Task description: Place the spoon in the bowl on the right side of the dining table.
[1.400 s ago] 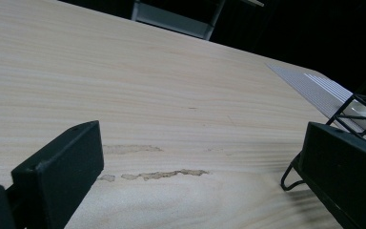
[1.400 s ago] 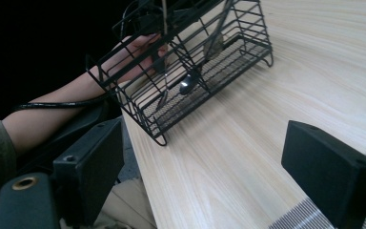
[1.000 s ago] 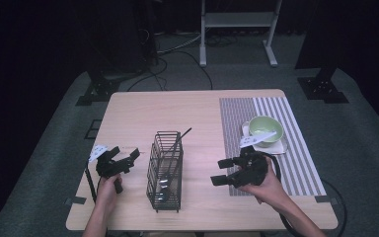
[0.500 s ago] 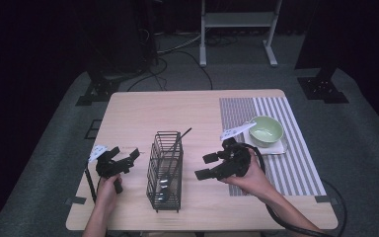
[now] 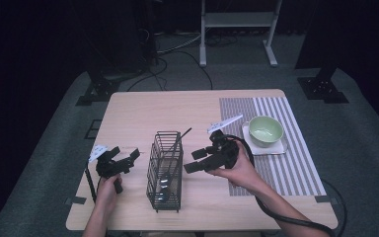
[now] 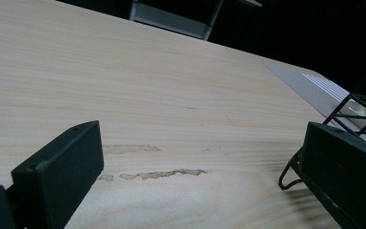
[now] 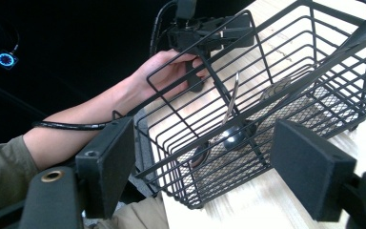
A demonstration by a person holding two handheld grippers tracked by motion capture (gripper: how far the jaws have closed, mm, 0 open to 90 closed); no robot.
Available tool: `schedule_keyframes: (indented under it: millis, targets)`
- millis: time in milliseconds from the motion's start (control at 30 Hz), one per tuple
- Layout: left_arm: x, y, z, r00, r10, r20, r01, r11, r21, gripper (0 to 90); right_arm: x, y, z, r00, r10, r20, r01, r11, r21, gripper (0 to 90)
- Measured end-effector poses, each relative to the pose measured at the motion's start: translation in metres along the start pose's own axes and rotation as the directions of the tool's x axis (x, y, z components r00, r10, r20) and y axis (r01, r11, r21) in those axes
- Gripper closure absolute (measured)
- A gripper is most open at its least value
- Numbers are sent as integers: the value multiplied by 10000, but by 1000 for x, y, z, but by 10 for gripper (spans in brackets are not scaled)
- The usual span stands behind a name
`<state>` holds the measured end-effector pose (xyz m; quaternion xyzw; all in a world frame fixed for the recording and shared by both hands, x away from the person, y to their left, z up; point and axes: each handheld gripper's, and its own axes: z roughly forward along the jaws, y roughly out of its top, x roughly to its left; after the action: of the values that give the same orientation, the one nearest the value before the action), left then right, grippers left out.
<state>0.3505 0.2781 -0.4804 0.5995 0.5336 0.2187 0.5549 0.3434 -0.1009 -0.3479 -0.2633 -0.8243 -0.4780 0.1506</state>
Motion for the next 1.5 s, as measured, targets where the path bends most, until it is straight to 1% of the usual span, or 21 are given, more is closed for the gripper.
schedule_keyframes:
  millis: [200,400,433,500,533,567,600,667,700,733,767,800,833,933,967,1000,1100,1267,1333,1400,1500]
  targets:
    - [0,0,0,10000,5,-2,-5,10000,18,1,-3,6,10,9999,112,90,-114,9997,223,280]
    - [0,0,0,10000,14,8,-14,10000,-9,1,-6,10,16,9998,165,107,-168,9995,267,342]
    - [0,0,0,10000,18,17,-18,10000,-6,1,-8,12,17,9997,243,92,-246,9994,262,385]
    - [0,0,0,10000,35,20,-35,10000,-6,1,-9,14,19,9995,270,137,-274,9992,276,428]
    - [0,0,0,10000,35,20,-35,10000,-6,1,-9,14,19,9995,270,137,-274,9992,276,428]
    - [0,0,0,10000,43,25,-43,10000,6,1,-10,15,20,9995,283,161,-287,9992,261,484]
    - [0,0,0,10000,47,25,-48,10000,7,1,-10,15,20,9995,283,161,-287,9992,261,484]
    - [0,0,0,10000,63,-18,-63,10000,25,1,-11,17,22,9992,318,237,-323,9993,195,559]
    - [0,0,0,10000,63,-18,-63,10000,25,1,-11,17,22,9992,318,237,-323,9993,195,559]
    - [0,0,0,10000,75,-21,-75,10000,35,1,-11,18,23,9987,347,369,-354,9992,185,623]
    - [0,0,0,9999,103,-19,-103,9999,52,1,-11,18,23,9987,347,369,-354,9992,185,623]
    - [-1,0,0,9999,115,-15,-115,9999,57,1,-11,19,23,9984,384,410,-393,9990,209,673]
    - [-1,0,0,9999,115,-15,-115,9999,57,1,-11,19,23,9984,384,410,-393,9990,209,673]
    - [-1,0,0,9999,122,-25,-122,9999,75,1,-10,20,23,9975,384,586,-390,9992,97,766]
    - [-1,0,0,9999,122,-25,-122,9999,76,1,-10,20,23,9975,384,586,-390,9992,97,766]
    - [-1,0,1,9999,115,-22,-115,9999,59,1,-10,20,23,9975,386,589,-392,9992,87,816]
    - [-1,0,0,9999,125,-29,-125,9999,83,1,-10,20,23,9978,397,537,-400,9992,44,844]
    - [-1,0,0,9999,123,-38,-123,9999,87,1,-6,21,23,9967,323,751,-324,9995,10,882]
    - [0,0,0,10000,91,-26,-91,9999,60,1,-6,21,22,9970,352,690,-354,9994,9,882]
    - [0,0,0,10000,24,-34,-24,10000,23,1,-3,22,20,9962,317,814,-320,9995,22,881]
    - [0,0,0,10000,18,-35,-18,10000,29,1,-3,23,18,9965,353,764,-351,9994,-34,883]
